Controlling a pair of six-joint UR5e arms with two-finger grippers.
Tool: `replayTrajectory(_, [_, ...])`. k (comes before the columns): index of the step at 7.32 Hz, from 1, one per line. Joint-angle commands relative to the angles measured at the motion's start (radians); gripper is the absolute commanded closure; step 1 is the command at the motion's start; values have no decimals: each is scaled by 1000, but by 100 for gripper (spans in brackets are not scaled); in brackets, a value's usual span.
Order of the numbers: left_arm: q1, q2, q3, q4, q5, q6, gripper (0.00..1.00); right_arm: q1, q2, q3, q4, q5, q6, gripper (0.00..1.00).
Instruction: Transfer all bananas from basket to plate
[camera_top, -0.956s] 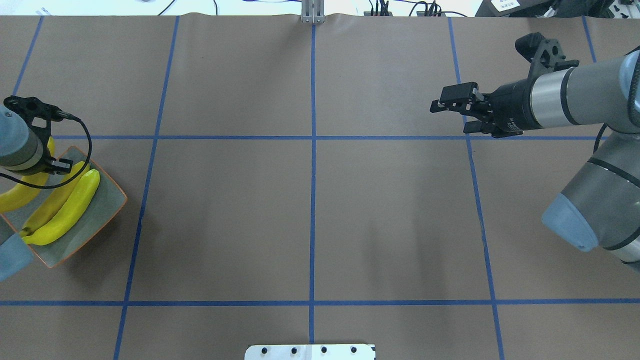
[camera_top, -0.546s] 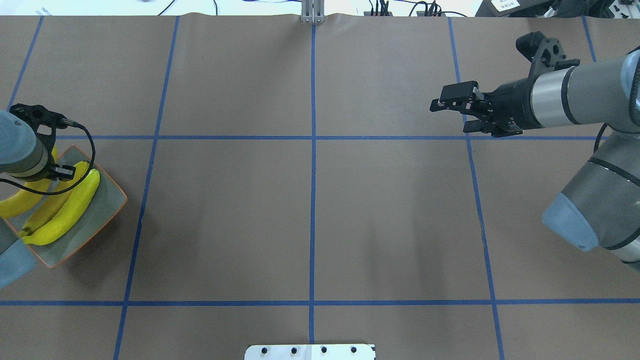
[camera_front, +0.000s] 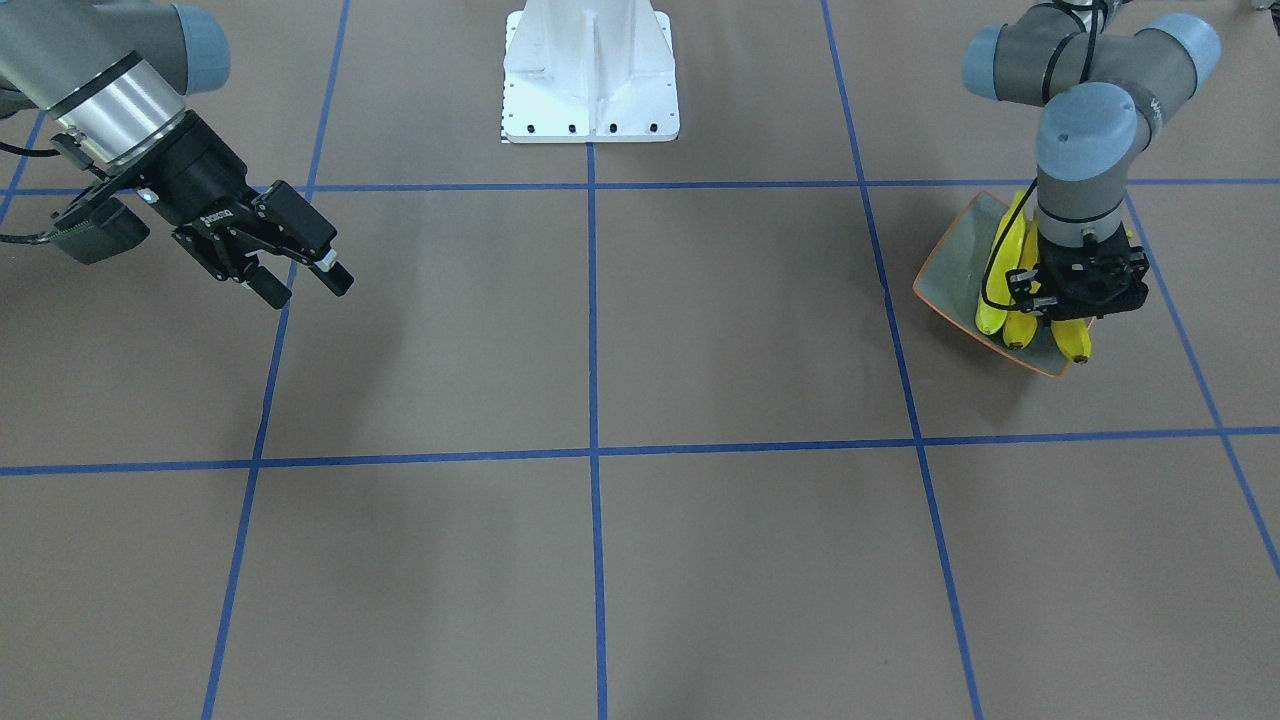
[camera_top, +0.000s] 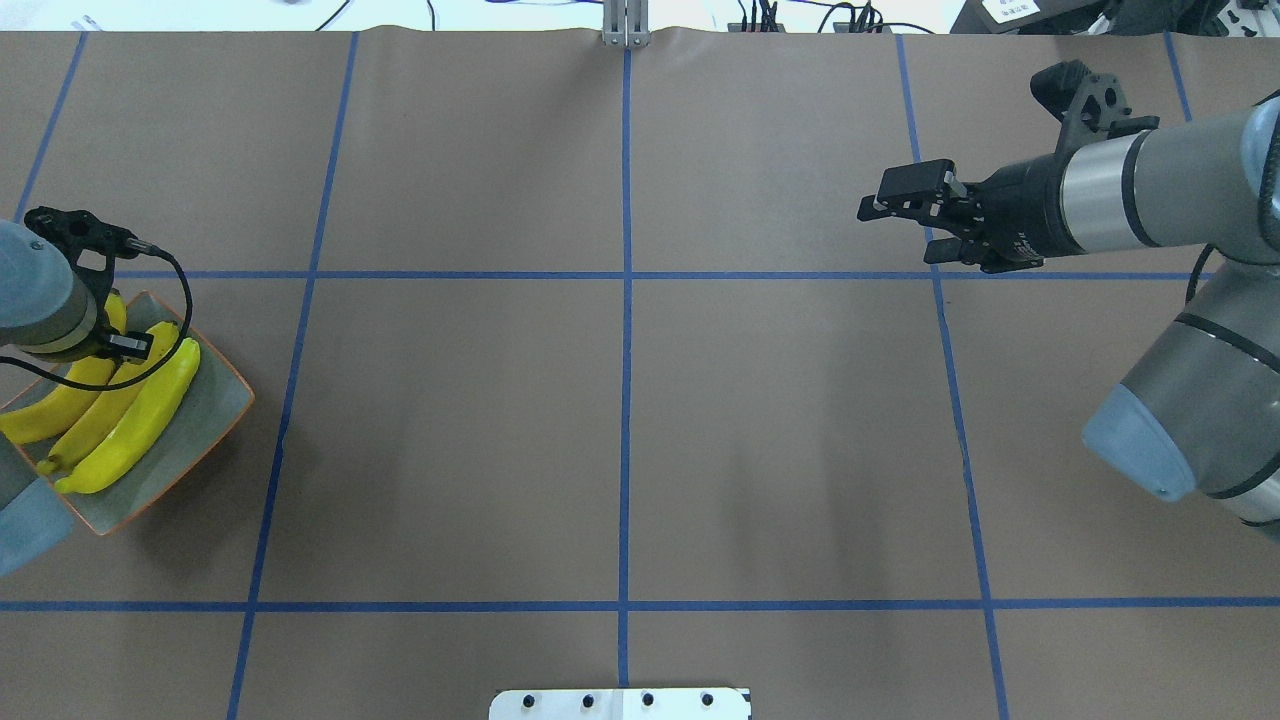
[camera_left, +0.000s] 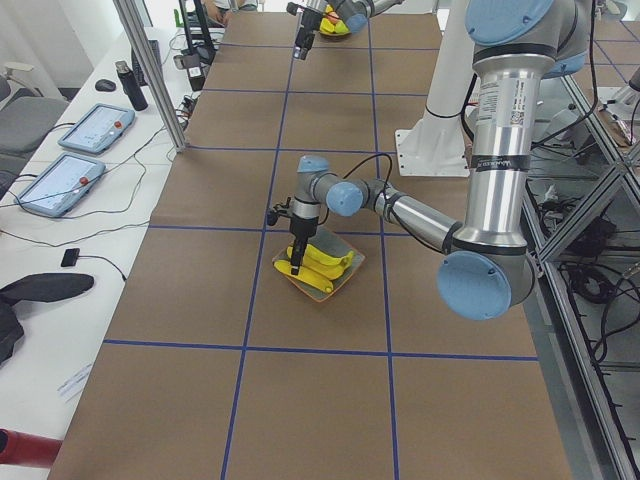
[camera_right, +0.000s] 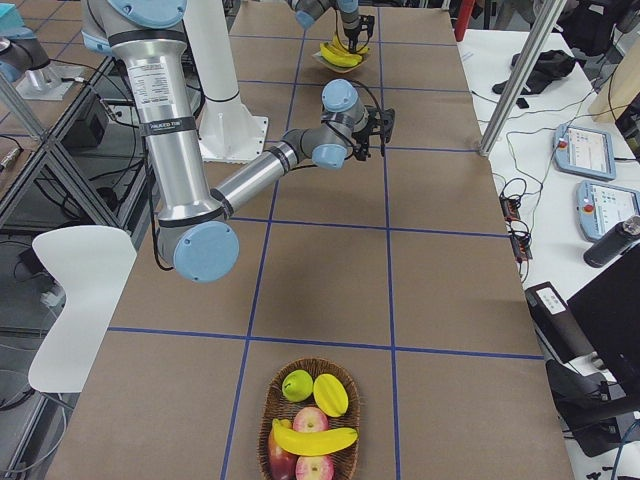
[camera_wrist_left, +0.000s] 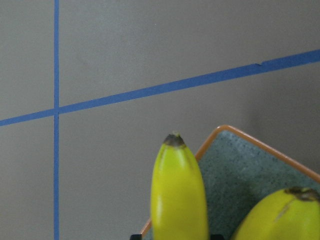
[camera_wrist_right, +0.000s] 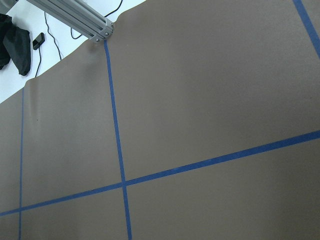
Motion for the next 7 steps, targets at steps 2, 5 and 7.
replayTrajectory(2, [-6,-11,-41,12,-8,13,1,1,3,7,0,1,2,0])
replayTrajectory(5, [-77,-72,-176,115,-84,15,1,21,-12,9,0,7,-1,0])
replayTrajectory(7, [-105,-153,-196,144,-164,12,1,90,-92,19,0,29,-44,0])
